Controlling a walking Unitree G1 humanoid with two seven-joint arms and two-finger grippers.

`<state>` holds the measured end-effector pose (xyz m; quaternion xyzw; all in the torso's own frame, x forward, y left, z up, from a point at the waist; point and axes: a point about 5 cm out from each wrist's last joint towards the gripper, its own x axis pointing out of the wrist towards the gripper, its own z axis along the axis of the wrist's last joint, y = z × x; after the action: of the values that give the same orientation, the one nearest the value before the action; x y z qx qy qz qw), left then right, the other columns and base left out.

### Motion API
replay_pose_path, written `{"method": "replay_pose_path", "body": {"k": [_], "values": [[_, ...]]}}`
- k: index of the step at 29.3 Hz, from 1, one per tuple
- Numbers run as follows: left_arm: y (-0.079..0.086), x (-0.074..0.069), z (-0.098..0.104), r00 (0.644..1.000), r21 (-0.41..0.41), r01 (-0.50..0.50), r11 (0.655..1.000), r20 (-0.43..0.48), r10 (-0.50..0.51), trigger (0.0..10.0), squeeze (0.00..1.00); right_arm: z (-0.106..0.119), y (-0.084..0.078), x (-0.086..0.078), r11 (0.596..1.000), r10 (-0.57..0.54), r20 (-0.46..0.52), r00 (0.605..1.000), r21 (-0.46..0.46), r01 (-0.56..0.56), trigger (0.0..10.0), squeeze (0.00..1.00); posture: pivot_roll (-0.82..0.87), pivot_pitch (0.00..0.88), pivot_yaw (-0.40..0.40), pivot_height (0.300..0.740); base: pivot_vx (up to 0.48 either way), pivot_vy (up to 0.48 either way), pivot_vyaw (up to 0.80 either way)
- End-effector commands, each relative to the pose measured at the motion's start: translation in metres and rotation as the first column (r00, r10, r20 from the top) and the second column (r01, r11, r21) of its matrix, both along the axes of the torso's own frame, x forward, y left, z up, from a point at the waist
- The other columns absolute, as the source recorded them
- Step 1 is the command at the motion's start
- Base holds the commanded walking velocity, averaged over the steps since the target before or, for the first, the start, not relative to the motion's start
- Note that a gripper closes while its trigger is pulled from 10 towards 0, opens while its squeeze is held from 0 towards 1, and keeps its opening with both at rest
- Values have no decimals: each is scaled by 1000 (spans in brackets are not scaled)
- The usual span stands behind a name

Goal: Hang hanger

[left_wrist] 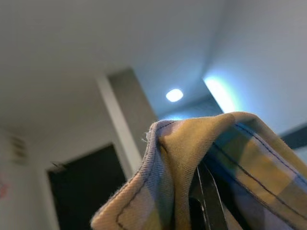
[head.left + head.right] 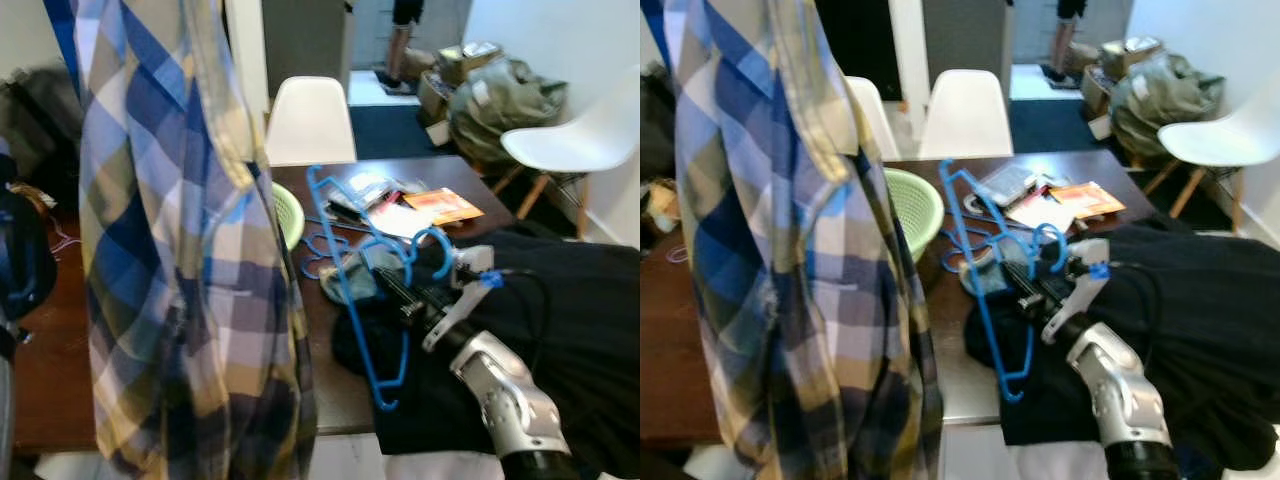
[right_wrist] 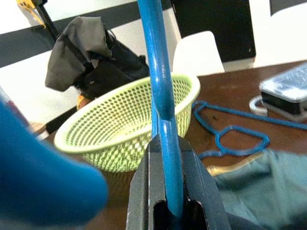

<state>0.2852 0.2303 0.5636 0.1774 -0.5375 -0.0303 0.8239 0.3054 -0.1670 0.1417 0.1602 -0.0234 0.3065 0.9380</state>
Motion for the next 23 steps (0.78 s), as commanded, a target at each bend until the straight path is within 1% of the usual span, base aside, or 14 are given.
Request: {"method": "replay_pose_path", "body": {"k": [1,2,6,8,10,11,12,13,14,16,18,20,21,23], "values": [[14,-5,5,993,-52,-109,993,28,111,10000,0,-7,2,-2,1000,0,-30,1000,-9,0,10000,0,-60,0,15,740,454,0,0],[14,-5,5,993,-52,-109,993,28,111,10000,0,-7,2,-2,1000,0,-30,1000,-9,0,10000,0,-60,0,15,740,454,0,0],[32,16,-16,955,-132,-298,945,-46,295,10000,0,-6,-2,-4,1000,-13,-26,1000,-8,12,10000,0,-65,0,14,740,442,0,0],[47,57,-75,896,-149,-401,904,-270,353,10000,0,-4,-3,-5,1000,-17,-22,1000,-10,17,10000,0,-73,0,7,740,409,251,0],[50,89,-135,835,-162,-386,908,-480,269,10000,0,-3,-4,-6,1000,-17,-23,1000,-13,17,10000,0,-76,0,6,740,338,266,0],[50,89,-135,835,-162,-386,908,-480,269,10000,0,-3,-4,-6,1000,-17,-23,1000,-13,17,10000,0,-76,0,6,740,277,262,0],[49,97,-154,816,-178,-367,913,-533,224,10000,0,-3,-4,-6,1000,-18,-24,1000,-14,17,10000,0,-80,0,4,740,277,262,0],[37,106,-175,795,-176,-292,940,-591,136,10000,0,-3,-5,-6,1000,-19,-25,1000,-16,18,10000,0,-84,0,1,740,0,0,0],[37,106,-175,795,-176,-292,940,-591,136,10000,0,-3,-5,-6,1000,-19,-25,1000,-16,18,10000,0,-84,0,1,740,0,0,0],[5,119,-205,766,-135,-116,984,-643,2,10000,0,-2,-6,-7,1000,-22,-27,999,-19,21,10000,0,-86,0,-4,740,0,0,0],[5,119,-205,766,-135,-116,984,-643,2,10000,0,-2,-6,-7,1000,-22,-27,999,-19,21,10000,0,-86,0,-4,740,0,0,0],[-34,124,-224,749,-63,73,995,-655,-96,10000,0,-2,-7,-8,1000,-23,-29,999,-21,22,10000,0,-84,0,-7,740,0,0,0],[-34,124,-224,749,-63,73,995,-655,-96,10000,0,-2,-7,-8,1000,-23,-29,999,-21,22,10000,0,-84,0,-7,740,0,0,0],[-60,123,-235,738,-17,194,981,-656,-157,10000,0,-2,-6,-8,1000,-22,-30,999,-23,21,10000,0,-84,0,-7,740,0,0,0]]}}
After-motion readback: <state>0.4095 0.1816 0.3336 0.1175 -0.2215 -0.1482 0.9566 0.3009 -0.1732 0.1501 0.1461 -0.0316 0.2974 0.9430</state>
